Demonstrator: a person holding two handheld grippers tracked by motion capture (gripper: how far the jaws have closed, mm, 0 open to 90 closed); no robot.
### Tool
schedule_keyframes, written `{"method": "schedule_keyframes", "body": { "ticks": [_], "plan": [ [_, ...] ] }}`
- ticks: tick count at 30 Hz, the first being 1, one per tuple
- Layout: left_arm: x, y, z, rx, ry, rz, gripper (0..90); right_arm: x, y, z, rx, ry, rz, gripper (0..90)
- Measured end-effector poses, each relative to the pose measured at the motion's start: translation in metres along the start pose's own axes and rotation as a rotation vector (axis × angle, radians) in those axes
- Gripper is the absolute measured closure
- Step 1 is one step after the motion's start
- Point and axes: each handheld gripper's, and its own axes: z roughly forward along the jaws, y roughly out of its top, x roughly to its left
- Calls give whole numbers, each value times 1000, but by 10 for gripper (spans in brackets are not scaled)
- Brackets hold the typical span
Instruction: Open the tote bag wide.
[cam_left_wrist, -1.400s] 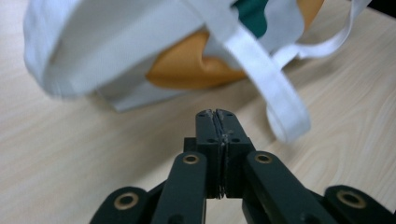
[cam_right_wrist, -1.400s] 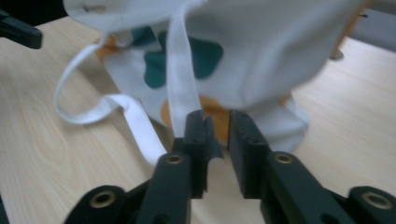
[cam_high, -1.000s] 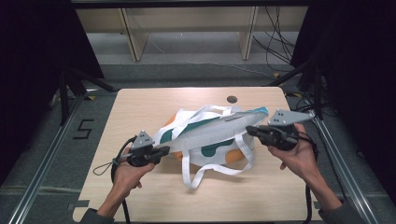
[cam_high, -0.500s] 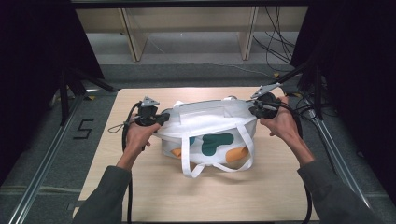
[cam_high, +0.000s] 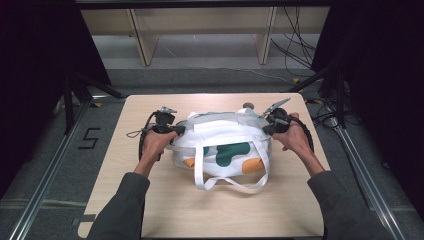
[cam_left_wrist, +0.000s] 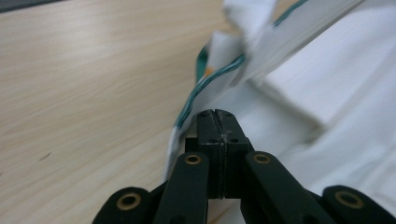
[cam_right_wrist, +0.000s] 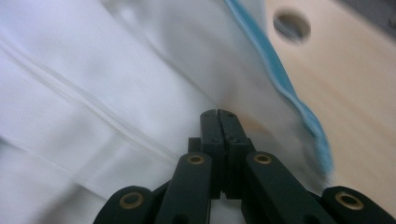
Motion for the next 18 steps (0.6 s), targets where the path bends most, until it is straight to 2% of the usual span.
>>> {"method": "schedule_keyframes", "body": {
  "ticks": [1,2,3,5,7,8,9,11,12,13,15,17,18],
  "plan": [
    [-5,4,-1,-15,-22,7,887,3,6,-6,-38,22,-13,900],
    [-11,8,0,-13,-54,3,883,7,13,-7,-91,19,-10,900],
    [-18,11,2,-18,-76,4,880,11,20,-7,-103,31,-10,900],
    [-29,17,9,0,-87,47,882,19,33,-1,-78,52,-17,894],
    [-34,22,18,19,-96,42,883,20,40,16,-79,40,-52,892],
    [-35,24,21,26,-94,43,885,23,43,20,-24,53,-10,900],
    [-35,25,22,34,-88,46,887,21,43,26,-23,71,-23,900],
    [-33,27,24,48,-84,45,891,25,40,24,3,103,-35,900],
    [-31,27,24,51,-87,45,892,32,35,15,33,128,-23,900],
    [-29,27,25,51,-93,43,892,34,31,10,17,159,-63,900],
    [-25,26,27,57,-99,28,893,48,17,-7,40,228,-111,900],
    [-23,24,30,62,-102,19,893,68,-1,-18,81,302,-168,900],
    [-24,24,31,68,-106,16,893,79,-10,-19,114,305,-202,900]
  ]
}}
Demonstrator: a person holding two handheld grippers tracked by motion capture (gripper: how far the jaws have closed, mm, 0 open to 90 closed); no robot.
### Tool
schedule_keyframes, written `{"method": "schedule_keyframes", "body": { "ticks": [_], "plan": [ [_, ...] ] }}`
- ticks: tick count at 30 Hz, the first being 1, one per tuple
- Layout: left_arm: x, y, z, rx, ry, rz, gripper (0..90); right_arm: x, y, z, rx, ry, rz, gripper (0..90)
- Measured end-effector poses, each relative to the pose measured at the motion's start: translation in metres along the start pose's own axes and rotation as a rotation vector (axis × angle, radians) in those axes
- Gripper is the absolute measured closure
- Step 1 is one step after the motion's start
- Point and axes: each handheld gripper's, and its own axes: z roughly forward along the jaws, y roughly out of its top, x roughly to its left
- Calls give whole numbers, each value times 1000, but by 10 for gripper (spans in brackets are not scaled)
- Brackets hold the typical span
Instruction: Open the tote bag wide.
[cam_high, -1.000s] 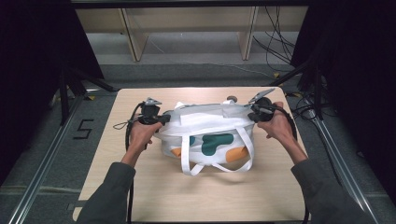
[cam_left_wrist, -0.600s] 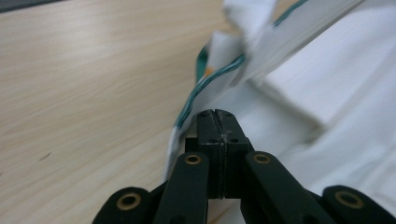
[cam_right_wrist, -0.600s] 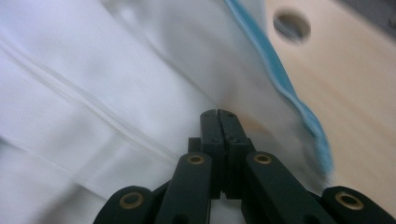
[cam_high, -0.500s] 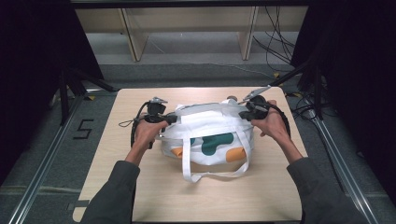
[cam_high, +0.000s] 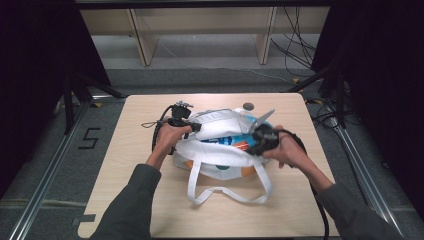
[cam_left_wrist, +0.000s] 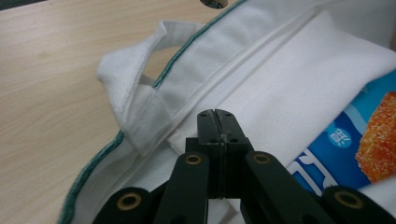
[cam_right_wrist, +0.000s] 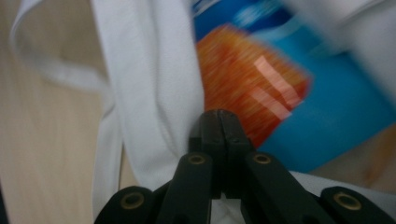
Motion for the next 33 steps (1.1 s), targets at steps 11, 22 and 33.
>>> {"method": "schedule_keyframes", "body": {
  "ticks": [11,22,33],
  "plan": [
    [-36,-13,-13,9,-61,121,870,-11,45,3,-132,-121,-49,900],
    [-70,-100,-15,72,-83,238,895,-112,80,74,-1,-320,222,900],
    [-68,-38,-41,-29,-57,260,857,-105,72,22,-166,-228,253,900]
  ]
}}
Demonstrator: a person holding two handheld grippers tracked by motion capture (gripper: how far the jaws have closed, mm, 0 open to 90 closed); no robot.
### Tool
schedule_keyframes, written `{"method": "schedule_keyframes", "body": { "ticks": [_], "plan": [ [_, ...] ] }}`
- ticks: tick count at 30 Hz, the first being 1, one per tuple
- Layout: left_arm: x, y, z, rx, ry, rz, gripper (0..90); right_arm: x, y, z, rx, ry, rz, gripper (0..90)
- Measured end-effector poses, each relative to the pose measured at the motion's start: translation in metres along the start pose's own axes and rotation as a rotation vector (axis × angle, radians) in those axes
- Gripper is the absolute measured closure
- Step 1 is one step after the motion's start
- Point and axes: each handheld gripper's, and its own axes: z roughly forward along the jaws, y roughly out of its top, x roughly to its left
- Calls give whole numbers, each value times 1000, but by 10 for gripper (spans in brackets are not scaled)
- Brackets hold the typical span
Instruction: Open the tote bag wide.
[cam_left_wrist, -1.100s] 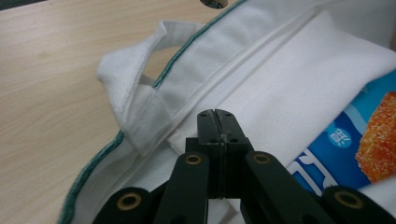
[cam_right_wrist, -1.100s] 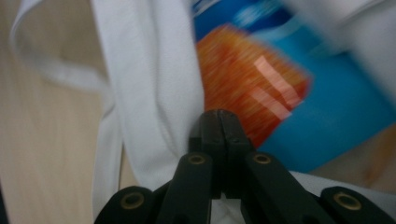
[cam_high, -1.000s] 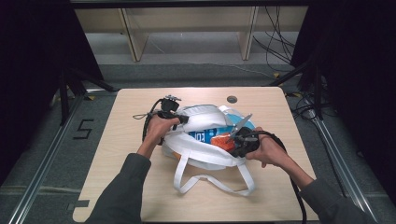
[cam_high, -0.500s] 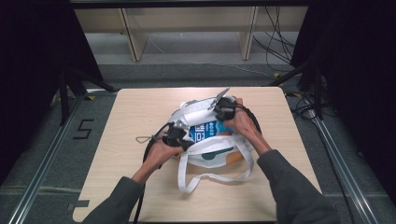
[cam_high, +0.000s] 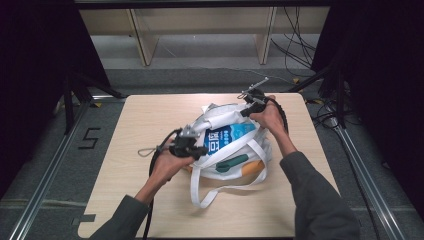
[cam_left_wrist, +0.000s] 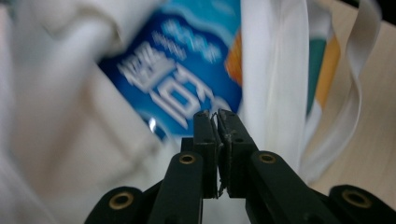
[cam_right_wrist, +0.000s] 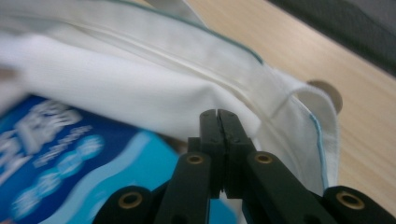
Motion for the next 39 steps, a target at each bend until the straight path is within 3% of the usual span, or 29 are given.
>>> {"method": "schedule_keyframes", "body": {
  "ticks": [3,5,7,9,11,15,16,18,20,21,23,24,26,28,29,30,32,33,34,35,36,38,39],
  "plan": [
    [16,33,13,22,37,-2,846,22,-6,-23,-28,52,-83,900],
    [30,47,28,70,55,-28,846,32,-16,-31,17,67,-152,900],
    [44,53,44,104,86,-62,847,36,-29,-32,66,70,-187,900],
    [58,52,57,131,96,-119,859,37,-44,-31,109,74,-206,900],
    [70,48,60,150,109,-156,868,37,-58,-39,102,96,-212,900],
    [81,43,53,194,158,-148,888,36,-96,-61,129,110,-247,900],
    [92,31,52,216,190,-181,890,36,-112,-62,134,130,-238,900],
    [101,15,55,195,166,-248,892,33,-130,-56,95,140,-203,900],
    [102,9,54,164,159,-268,893,33,-143,-45,41,144,-144,900],
    [101,11,53,167,173,-257,892,33,-142,-44,27,147,-145,900],
    [94,17,50,167,194,-226,889,37,-134,-51,91,118,-198,900],
    [91,20,46,163,190,-206,872,39,-127,-55,93,102,-213,900],
    [82,27,37,119,162,-177,861,39,-111,-65,27,74,-214,900],
    [79,30,32,99,147,-164,857,32,-91,-70,-72,43,-212,900],
    [79,30,32,99,147,-164,850,32,-91,-70,-72,43,-212,900],
    [81,31,29,105,153,-141,843,19,-66,-61,-145,19,-212,900],
    [84,30,28,94,161,-148,841,12,-58,-54,-142,13,-205,900],
    [91,26,25,97,170,-165,841,8,-53,-47,-135,2,-178,900],
    [101,20,23,79,200,-205,848,-10,-46,-20,-134,-11,-131,900],
    [105,15,23,75,223,-223,848,-19,-45,-10,-136,-41,-150,900],
    [109,11,24,70,222,-234,862,-29,-47,2,-111,-56,-106,900],
    [114,1,32,95,217,-222,886,-44,-61,29,-94,-15,-1,900],
    [114,-4,38,97,231,-225,892,-47,-69,42,-66,-2,11,900]
  ]
}}
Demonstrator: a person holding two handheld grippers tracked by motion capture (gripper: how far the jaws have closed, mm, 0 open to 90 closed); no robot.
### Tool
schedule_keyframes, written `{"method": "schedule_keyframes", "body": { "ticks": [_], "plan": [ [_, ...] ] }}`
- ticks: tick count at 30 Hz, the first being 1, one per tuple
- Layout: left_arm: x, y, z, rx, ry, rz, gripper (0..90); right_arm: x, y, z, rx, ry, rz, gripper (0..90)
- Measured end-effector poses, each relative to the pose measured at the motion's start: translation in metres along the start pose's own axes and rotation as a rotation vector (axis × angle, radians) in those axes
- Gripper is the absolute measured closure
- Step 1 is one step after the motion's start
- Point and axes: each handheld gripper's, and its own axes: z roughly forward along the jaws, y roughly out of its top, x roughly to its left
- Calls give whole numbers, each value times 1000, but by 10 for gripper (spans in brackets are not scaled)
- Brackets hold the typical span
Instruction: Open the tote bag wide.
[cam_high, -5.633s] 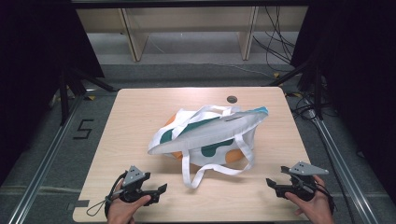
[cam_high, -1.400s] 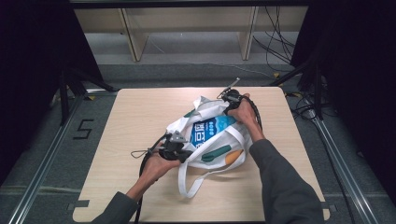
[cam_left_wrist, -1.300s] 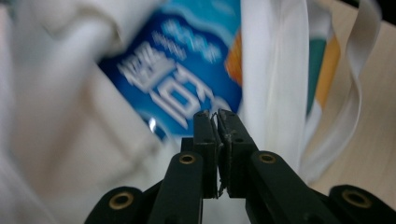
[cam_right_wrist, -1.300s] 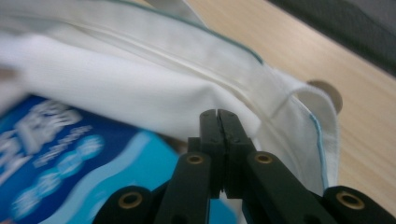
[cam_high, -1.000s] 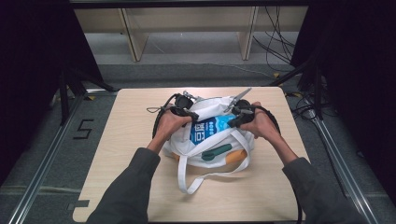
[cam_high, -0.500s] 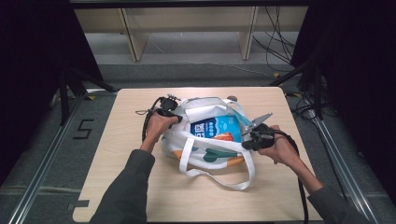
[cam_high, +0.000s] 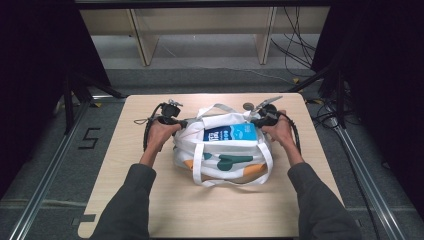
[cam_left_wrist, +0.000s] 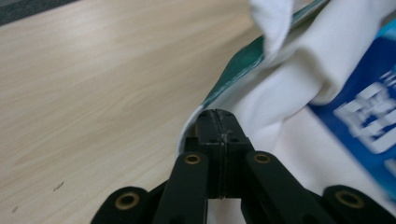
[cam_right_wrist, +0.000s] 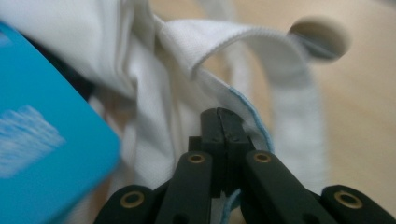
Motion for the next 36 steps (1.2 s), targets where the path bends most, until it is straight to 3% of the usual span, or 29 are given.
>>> {"method": "schedule_keyframes", "body": {
  "ticks": [1,2,3,6,7,8,9,10,12,13,14,15,17,19,21,22,23,25,27,29,31,33,36],
  "plan": [
    [1,-2,5,8,2,0,892,1,-9,12,8,27,61,900],
    [3,-4,8,39,4,13,893,1,-15,19,11,20,47,900],
    [3,-5,11,42,12,-3,893,1,-17,20,12,30,39,900],
    [-1,-3,8,51,35,24,893,4,-15,17,22,23,49,900],
    [-4,-2,1,28,33,13,881,7,-9,5,31,-31,-7,900],
    [-6,-1,-5,16,20,14,867,9,-7,-1,13,-38,3,900],
    [-9,0,-11,-16,9,6,847,11,-2,-15,21,-37,5,900],
    [-13,1,-18,-37,-4,16,834,15,0,-25,-24,-38,20,900],
    [-21,2,-28,-60,-44,33,811,24,6,-50,-55,-21,-5,900],
    [-28,1,-31,-71,-82,37,805,29,8,-59,-87,16,-40,900],
    [-36,-2,-32,-68,-121,55,797,37,9,-68,-82,51,-46,900],
    [-44,-5,-32,-50,-148,84,792,45,7,-70,-109,78,-87,900],
    [-52,-17,-34,-14,-148,139,792,62,-1,-80,-33,122,-132,900],
    [-52,-33,-40,-34,-194,113,798,76,-15,-94,-47,157,-182,900],
    [-51,-49,-43,-51,-236,93,798,88,-35,-110,-13,203,-197,900],
    [-51,-49,-43,-51,-236,93,805,88,-35,-110,-13,203,-197,900],
    [-56,-52,-42,-61,-252,78,812,107,-65,-106,74,207,-253,900],
    [-63,-50,-43,-50,-214,132,806,112,-70,-106,90,201,-250,900],
    [-69,-48,-46,-44,-183,166,811,109,-60,-113,17,193,-252,900],
    [-69,-48,-46,-49,-189,163,814,106,-44,-122,-77,170,-221,900],
    [-70,-52,-45,-41,-200,165,827,103,-26,-120,-103,138,-239,900],
    [-72,-57,-45,-23,-211,174,849,106,-16,-103,-86,146,-224,900],
    [-80,-71,-53,33,-216,249,865,109,-16,-79,-16,170,-239,900]
  ]
}}
